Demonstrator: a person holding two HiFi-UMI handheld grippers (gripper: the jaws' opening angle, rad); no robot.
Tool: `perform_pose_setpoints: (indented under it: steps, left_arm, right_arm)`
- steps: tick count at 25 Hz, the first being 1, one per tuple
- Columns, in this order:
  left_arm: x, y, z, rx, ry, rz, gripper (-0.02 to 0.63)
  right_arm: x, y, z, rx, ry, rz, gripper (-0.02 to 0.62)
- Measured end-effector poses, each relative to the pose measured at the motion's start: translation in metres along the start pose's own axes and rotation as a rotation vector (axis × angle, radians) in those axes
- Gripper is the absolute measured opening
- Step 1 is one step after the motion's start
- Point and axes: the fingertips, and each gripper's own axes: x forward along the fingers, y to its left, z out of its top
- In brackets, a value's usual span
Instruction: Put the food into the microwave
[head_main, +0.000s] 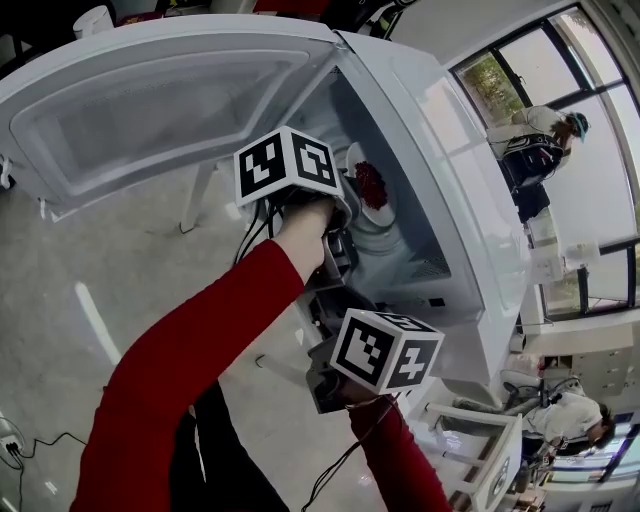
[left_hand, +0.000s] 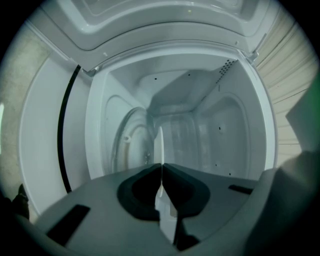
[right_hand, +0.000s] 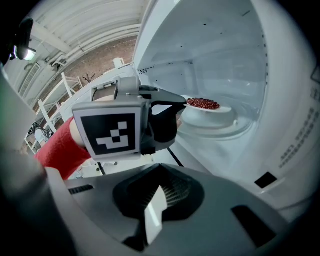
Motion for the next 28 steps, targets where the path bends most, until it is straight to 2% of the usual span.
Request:
perform_pose_setpoints:
  steps: [11, 20, 28]
  left_arm:
    - [0.011, 0.003, -0.003, 0.022, 0.04, 0.053, 0.017]
    - [0.013, 0.003, -0.004, 0.07, 0.064, 0.099, 0.018]
    - [0.01, 0.004, -0.001, 0.275, 0.081, 0.207, 0.025]
  right_arm:
    - [0.0, -0.001, 0.001, 0.006, 0.01, -0.001, 0.014]
    - [0.001, -0.001, 0.002, -0.003, 0.023, -0.004, 0.014]
    - [0.002, 0.003, 0.003, -0.016, 0.031, 0.0, 0.013]
